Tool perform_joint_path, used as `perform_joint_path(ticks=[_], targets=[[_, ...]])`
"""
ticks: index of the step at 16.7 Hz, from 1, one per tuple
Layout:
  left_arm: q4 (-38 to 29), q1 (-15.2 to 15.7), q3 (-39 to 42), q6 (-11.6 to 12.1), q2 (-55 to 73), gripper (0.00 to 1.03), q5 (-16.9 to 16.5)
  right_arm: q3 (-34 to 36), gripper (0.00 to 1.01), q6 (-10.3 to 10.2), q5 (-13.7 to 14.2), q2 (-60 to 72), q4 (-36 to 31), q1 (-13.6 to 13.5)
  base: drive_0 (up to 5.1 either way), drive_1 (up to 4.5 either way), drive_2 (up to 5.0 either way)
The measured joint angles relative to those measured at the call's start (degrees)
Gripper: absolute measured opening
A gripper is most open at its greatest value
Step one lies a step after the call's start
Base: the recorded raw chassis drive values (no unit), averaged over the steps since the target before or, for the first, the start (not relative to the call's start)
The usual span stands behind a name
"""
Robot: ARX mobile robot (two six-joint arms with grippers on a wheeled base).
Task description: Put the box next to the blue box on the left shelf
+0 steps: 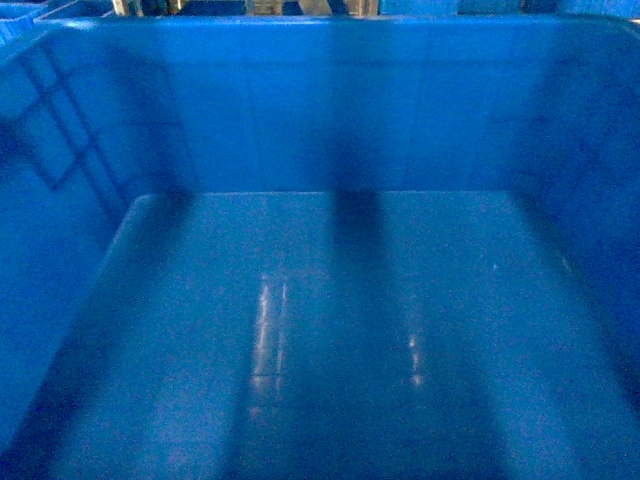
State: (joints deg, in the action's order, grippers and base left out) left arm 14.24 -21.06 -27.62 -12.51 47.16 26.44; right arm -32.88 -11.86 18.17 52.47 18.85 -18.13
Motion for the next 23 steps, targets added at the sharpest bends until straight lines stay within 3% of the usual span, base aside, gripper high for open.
perform_joint_path(ticks=[4, 10, 15, 20, 21, 22, 23], targets=[[1.5, 2.5, 0.3, 1.4, 0.2, 0.08, -1.9, 2.1, 0.10, -3.4, 0.5, 1.1, 0.0, -2.3, 0.0, 0.00, 0.0], [-2.7, 3.6, 2.4, 1.9, 1.4, 0.08, -4.3, 3.4, 0.10, -4.9, 2.2, 1.8, -0.9, -3.1, 0.0, 0.00, 0.0], [-6.2, 2.7, 4.3, -0.3, 5.7, 0.08, -5.4, 3.8, 0.10, -2.1, 0.6, 4.4, -2.8, -0.1, 0.0, 0.00, 0.0], [-8.8, 2.3, 4.3, -0.9, 7.2, 0.08, -4.8, 4.1, 0.10, -1.6, -0.1, 6.1, -5.6, 0.6, 0.0, 0.00, 0.0], [-9.1, 2.3, 4.4, -1.1, 7.2, 0.13, -4.0, 4.1, 0.13, -1.6, -0.2, 5.9, -5.5, 0.6, 0.0, 0.00, 0.0], [-9.6, 2.2, 4.6, -1.3, 7.1, 0.23, -1.7, 4.1, 0.23, -0.5, 1.2, 5.6, -5.0, 0.5, 0.0, 0.00, 0.0], [-9.2, 2.4, 4.6, -1.3, 5.9, 0.34, -1.6, 3.9, 0.35, 0.1, 1.6, 4.6, -3.8, 0.7, 0.0, 0.00, 0.0]])
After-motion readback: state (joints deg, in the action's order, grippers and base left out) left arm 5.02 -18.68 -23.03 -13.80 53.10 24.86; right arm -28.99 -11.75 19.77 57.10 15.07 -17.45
